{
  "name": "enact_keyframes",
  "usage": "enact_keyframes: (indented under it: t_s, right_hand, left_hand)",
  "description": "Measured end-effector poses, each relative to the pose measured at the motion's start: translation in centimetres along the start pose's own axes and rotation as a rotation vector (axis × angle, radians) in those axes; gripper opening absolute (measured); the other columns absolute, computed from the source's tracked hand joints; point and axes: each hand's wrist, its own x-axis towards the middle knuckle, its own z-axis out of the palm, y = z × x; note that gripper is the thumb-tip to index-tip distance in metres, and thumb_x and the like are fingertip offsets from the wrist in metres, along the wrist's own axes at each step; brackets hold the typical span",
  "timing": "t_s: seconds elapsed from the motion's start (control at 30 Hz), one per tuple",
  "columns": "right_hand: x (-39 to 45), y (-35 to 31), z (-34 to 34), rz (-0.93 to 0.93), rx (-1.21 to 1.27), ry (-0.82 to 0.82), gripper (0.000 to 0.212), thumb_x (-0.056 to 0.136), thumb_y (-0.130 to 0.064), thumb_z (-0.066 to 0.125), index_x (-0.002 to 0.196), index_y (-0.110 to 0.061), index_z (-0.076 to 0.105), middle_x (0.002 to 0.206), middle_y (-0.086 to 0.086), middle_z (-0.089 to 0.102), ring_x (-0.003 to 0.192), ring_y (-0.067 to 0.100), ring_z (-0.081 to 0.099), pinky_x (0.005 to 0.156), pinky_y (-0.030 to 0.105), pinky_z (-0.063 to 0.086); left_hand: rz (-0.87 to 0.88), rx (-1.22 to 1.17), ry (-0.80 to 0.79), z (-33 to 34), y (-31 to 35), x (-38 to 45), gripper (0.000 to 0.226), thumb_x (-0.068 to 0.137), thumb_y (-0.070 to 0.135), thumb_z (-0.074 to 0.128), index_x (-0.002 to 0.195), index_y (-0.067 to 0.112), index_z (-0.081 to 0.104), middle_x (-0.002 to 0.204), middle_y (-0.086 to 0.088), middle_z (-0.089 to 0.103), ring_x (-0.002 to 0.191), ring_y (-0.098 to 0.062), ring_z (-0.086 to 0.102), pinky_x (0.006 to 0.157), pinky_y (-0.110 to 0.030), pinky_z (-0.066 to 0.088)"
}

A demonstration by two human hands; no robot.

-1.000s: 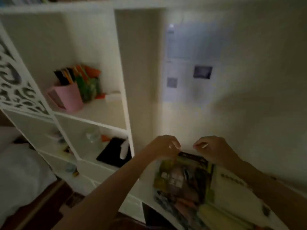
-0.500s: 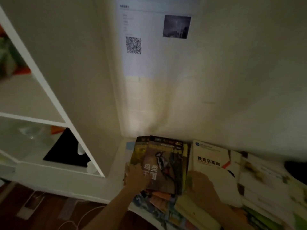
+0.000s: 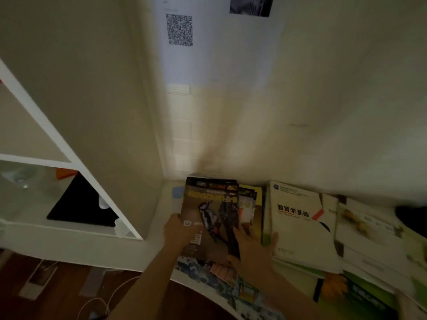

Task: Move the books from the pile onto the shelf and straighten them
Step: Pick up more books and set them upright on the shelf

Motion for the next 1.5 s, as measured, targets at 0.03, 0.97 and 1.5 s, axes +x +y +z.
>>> enact_keyframes:
  t_s: [0.03,0.97,1.5]
  right_hand:
    - [0.1,0.1,0.1,0.017,0.013,-0.041,0.081,0.087,-0.061,0.050,0.153,-0.030,0.015,0.161,-0.007,0.015,0.150,0.020,0.007,0.078,0.062,-0.041]
    - [-1.3,7.3,-8.5,0.264,1.345,0.296,0.045,0.081,-0.046,0.060,0.122,-0.028,0.053,0.115,-0.006,0.067,0.099,0.012,0.067,0.083,0.034,0.059]
    - [-2.2,19.0,-3.1,0.620,0.730,0.110,0.038,0.088,-0.028,0.067,0.121,-0.013,0.058,0.112,0.006,0.067,0.097,0.023,0.062,0.076,0.027,0.048]
  left_hand:
    - [-0.007,0.011,-0.024,-0.2,0.0,0.0,0.068,0.076,0.041,0.076,0.126,0.002,0.052,0.123,-0.017,0.060,0.111,-0.033,0.058,0.092,-0.034,0.045]
    - [0.318,-0.531,-0.492,-0.4,10.6,-4.7,0.074,0.078,0.027,0.076,0.138,0.041,0.036,0.123,0.002,0.064,0.107,-0.022,0.066,0.089,-0.048,0.055]
    - [0.141,-0.109,-0.377,15.3,13.8,-6.5,0.105,0.070,0.028,0.079,0.147,0.009,0.011,0.140,-0.012,0.041,0.124,-0.031,0.048,0.099,-0.044,0.046]
